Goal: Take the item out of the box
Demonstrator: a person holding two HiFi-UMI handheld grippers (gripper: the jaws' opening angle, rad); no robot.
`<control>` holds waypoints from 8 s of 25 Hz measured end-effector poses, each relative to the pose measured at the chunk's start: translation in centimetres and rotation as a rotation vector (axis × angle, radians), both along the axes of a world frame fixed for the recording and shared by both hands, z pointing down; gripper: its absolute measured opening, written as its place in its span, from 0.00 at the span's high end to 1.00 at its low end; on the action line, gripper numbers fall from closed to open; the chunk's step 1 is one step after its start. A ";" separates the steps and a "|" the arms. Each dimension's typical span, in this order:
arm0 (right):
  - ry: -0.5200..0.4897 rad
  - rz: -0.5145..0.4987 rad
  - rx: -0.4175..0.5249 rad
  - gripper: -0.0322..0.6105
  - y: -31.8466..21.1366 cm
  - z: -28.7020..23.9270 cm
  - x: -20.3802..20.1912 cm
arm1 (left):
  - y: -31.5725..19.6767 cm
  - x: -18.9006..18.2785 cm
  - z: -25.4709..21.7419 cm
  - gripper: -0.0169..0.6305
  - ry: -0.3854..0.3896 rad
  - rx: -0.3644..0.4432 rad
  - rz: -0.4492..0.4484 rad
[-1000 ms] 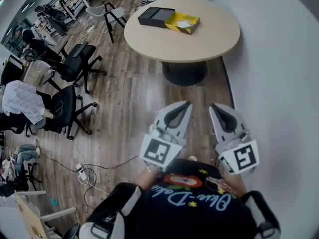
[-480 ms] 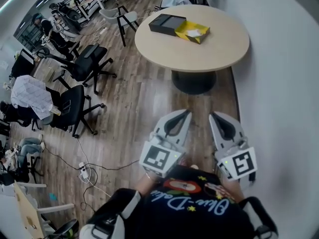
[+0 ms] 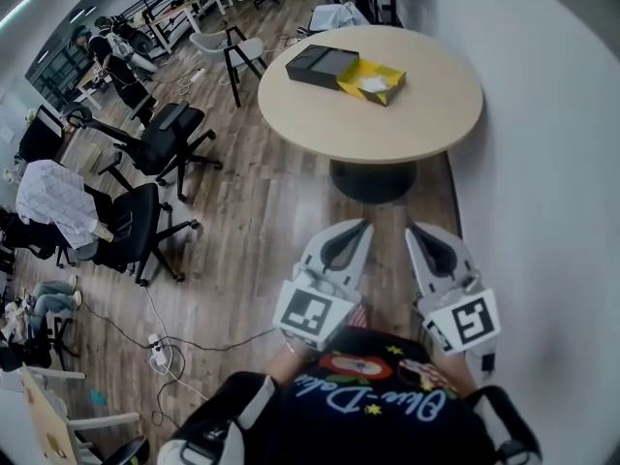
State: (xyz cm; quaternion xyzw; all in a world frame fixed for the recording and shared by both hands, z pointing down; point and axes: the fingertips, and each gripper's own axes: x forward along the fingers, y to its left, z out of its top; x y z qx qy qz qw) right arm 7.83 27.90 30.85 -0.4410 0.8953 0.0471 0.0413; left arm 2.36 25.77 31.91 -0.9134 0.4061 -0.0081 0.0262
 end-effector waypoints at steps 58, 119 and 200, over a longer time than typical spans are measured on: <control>0.084 0.087 -0.101 0.95 -28.8 1.7 -8.2 | -29.9 -6.3 1.5 0.99 0.060 -0.053 0.163; 0.107 -0.193 -0.162 0.95 -51.2 3.1 3.5 | -50.3 4.5 1.9 0.99 -0.016 -0.070 -0.101; 1.274 -0.459 -0.468 0.84 -65.7 30.9 2.6 | -62.6 -3.9 11.0 0.99 -0.018 -0.270 -0.250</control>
